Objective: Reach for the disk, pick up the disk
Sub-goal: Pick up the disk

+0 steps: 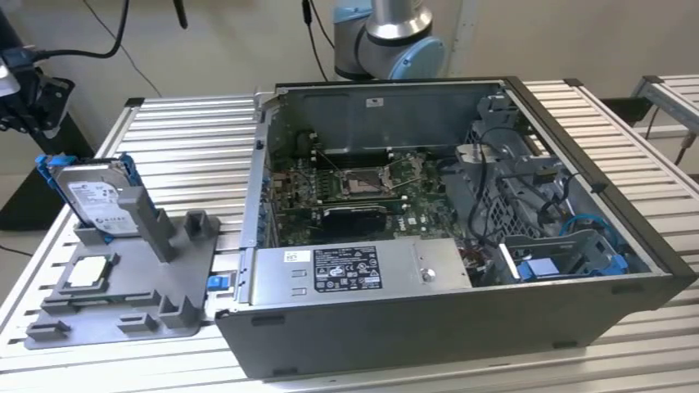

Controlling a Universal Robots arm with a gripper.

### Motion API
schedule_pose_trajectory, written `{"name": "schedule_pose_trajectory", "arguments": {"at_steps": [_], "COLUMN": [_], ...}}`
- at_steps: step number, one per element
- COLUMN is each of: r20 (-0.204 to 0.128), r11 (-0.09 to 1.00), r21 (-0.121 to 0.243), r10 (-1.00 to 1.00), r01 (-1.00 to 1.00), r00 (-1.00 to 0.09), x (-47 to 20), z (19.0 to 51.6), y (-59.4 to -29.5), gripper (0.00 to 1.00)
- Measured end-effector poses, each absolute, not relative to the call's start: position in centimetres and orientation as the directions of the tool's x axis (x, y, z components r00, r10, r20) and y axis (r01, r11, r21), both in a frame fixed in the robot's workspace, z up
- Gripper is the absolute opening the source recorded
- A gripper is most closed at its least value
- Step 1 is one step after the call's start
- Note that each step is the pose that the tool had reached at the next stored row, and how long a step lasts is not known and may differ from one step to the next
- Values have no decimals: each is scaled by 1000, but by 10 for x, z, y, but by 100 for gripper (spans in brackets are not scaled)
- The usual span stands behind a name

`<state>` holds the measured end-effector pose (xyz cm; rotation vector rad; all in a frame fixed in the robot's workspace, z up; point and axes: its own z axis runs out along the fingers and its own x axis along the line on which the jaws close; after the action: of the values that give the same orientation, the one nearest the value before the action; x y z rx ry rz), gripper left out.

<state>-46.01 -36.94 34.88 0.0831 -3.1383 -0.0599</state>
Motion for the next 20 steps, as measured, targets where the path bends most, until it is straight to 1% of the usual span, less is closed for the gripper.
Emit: {"name": "schedule_pose_trajectory", "arguments": {"at_steps": [8,20], "r20": [0,1], "r11": [991,946], "r21": [38,38], "r10": [-128,-321], "r01": [-128,-321], "r00": [-992,-947], "x": [-460,-461], "z": [349,349], "y": [-369,-369], "gripper": [0,0]}}
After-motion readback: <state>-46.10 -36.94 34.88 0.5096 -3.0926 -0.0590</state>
